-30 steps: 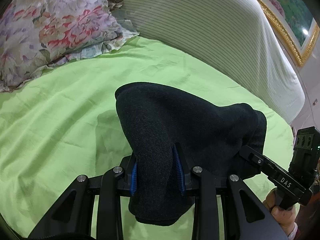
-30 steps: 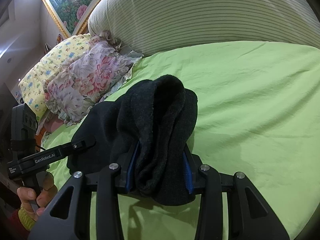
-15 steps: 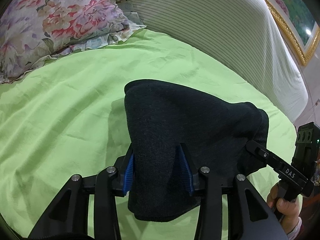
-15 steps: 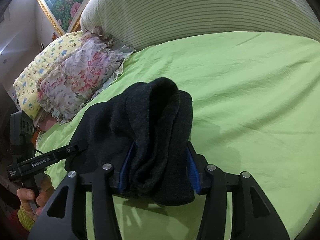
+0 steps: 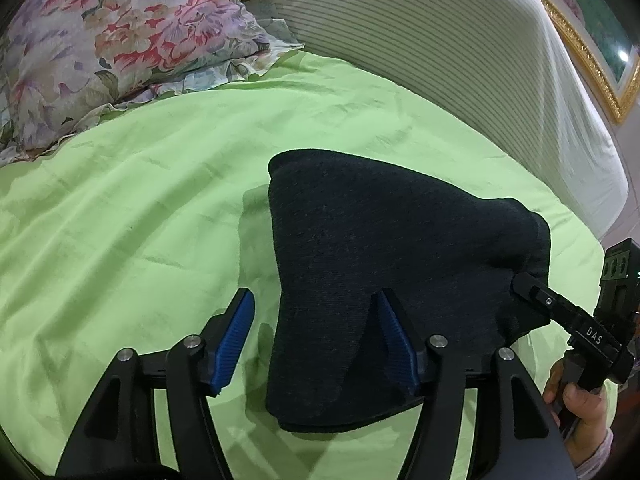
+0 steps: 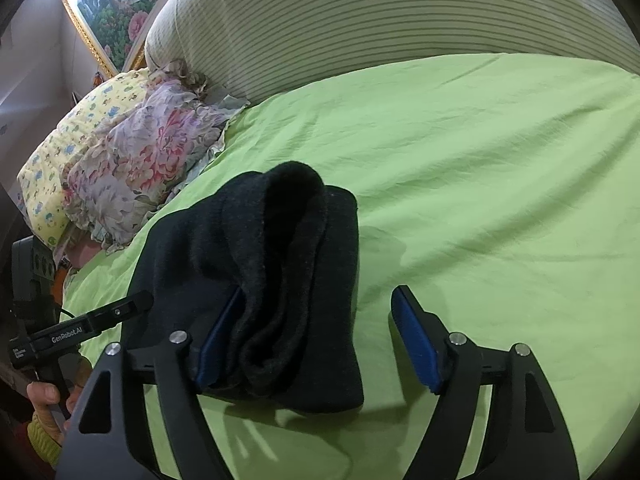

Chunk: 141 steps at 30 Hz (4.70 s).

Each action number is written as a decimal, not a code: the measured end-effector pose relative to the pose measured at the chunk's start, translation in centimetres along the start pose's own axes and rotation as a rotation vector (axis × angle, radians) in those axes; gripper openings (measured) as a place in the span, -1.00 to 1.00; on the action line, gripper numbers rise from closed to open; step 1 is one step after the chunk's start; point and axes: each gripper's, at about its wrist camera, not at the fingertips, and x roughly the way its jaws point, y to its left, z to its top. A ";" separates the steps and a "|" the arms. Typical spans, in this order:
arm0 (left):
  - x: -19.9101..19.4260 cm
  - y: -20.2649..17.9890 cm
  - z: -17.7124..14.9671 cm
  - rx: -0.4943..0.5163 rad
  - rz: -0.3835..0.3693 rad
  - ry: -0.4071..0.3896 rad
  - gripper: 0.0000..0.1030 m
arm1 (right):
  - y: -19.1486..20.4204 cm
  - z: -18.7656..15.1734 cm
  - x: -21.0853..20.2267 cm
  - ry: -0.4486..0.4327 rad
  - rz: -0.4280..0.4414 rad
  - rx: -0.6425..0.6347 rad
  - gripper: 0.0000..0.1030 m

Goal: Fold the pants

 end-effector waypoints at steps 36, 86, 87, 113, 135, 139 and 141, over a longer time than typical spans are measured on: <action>-6.2 -1.9 -6.9 0.056 0.147 -0.087 0.63 | 8.5 -6.8 -5.4 -0.176 -0.165 -0.353 0.82; -4.0 -2.4 -8.1 0.125 0.258 -0.074 0.73 | 7.9 -7.4 -2.1 -0.126 -0.185 -0.364 0.87; -4.1 -2.4 -8.1 0.126 0.257 -0.077 0.73 | 8.0 -7.5 -2.2 -0.128 -0.187 -0.364 0.88; -5.3 -3.7 -8.7 0.170 0.255 -0.124 0.74 | 7.9 -7.0 -3.0 -0.149 -0.183 -0.375 0.88; -6.3 -4.1 -8.6 0.172 0.249 -0.143 0.74 | 7.2 -5.9 -4.0 -0.191 -0.179 -0.369 0.89; -7.0 -4.4 -8.2 0.178 0.238 -0.169 0.74 | 7.0 -5.5 -4.5 -0.201 -0.180 -0.356 0.89; -7.0 -4.5 -7.9 0.173 0.231 -0.167 0.74 | 6.9 -5.2 -4.5 -0.201 -0.181 -0.356 0.90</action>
